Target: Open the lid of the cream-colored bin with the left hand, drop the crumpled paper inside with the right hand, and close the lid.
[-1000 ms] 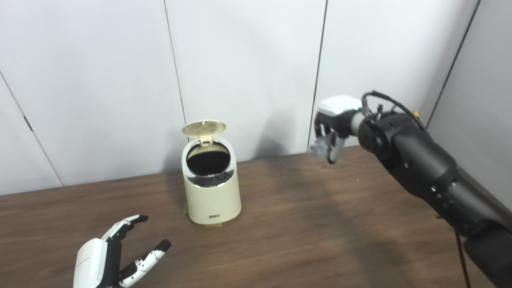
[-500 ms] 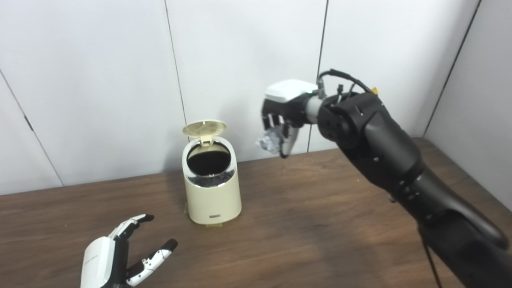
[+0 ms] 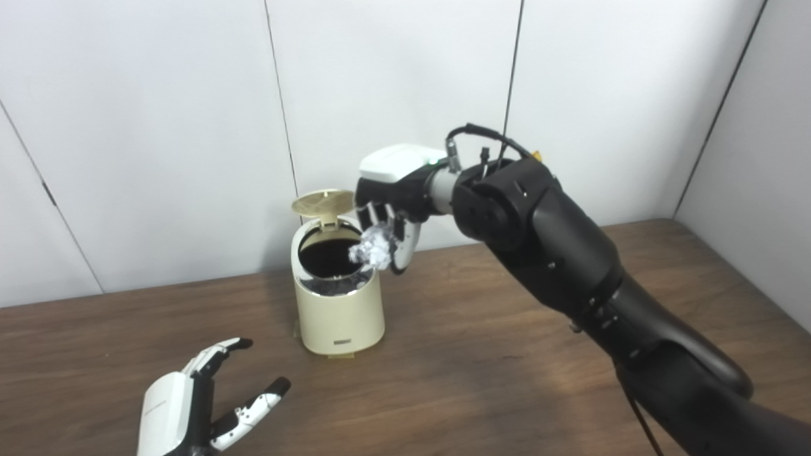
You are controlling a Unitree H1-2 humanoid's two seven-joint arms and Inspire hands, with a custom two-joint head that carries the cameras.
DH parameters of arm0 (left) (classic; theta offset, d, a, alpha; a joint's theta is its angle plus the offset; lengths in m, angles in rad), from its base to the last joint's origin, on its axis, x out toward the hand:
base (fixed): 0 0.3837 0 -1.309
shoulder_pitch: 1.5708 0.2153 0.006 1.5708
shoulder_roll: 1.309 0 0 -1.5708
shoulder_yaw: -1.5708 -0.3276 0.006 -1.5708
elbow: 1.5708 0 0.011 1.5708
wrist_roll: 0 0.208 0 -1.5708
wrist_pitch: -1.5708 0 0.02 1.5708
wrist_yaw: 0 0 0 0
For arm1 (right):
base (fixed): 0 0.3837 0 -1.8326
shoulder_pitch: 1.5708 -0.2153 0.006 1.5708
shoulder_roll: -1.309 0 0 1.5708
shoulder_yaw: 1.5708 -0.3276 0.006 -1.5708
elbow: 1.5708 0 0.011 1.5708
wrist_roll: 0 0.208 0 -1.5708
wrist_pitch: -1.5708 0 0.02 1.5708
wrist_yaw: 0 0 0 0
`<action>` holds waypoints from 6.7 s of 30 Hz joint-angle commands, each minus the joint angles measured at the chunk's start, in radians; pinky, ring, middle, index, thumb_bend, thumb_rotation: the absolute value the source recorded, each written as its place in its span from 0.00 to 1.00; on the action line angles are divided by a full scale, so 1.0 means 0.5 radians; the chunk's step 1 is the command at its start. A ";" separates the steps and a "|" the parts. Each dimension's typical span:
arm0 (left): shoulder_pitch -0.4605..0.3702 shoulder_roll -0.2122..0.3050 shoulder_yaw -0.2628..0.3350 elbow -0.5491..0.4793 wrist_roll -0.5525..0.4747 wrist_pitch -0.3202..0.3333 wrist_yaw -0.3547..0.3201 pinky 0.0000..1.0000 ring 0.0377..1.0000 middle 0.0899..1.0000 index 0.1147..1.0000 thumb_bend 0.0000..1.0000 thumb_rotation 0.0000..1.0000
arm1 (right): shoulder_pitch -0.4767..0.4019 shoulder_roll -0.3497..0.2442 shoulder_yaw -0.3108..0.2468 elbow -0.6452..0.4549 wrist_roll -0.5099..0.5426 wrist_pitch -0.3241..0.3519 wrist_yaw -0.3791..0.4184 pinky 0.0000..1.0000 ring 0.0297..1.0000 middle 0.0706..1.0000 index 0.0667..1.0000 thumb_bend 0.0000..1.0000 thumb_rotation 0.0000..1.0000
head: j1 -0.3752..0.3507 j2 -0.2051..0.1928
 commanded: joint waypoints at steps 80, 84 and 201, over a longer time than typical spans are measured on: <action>-0.044 -0.042 -0.071 -0.069 0.057 0.048 0.050 0.73 0.77 0.78 0.76 0.77 0.77 | 0.183 0.242 0.005 0.440 -0.087 -0.307 -1.171 0.40 0.50 0.61 0.44 0.53 0.13 | 0.069 0.042; -0.043 -0.040 -0.072 -0.065 0.057 0.042 0.054 0.73 0.77 0.78 0.76 0.77 0.77 | 0.177 0.234 0.011 0.427 -0.085 -0.297 -1.119 0.43 0.54 0.63 0.45 0.52 0.13 | 0.067 0.042; -0.199 0.154 0.102 -0.182 -0.098 -0.173 0.052 0.59 0.71 0.73 0.71 0.23 0.79 | 1.719 0.373 -0.585 0.531 0.711 -1.341 -2.683 0.52 0.63 0.65 0.46 0.48 0.14 | 0.246 0.043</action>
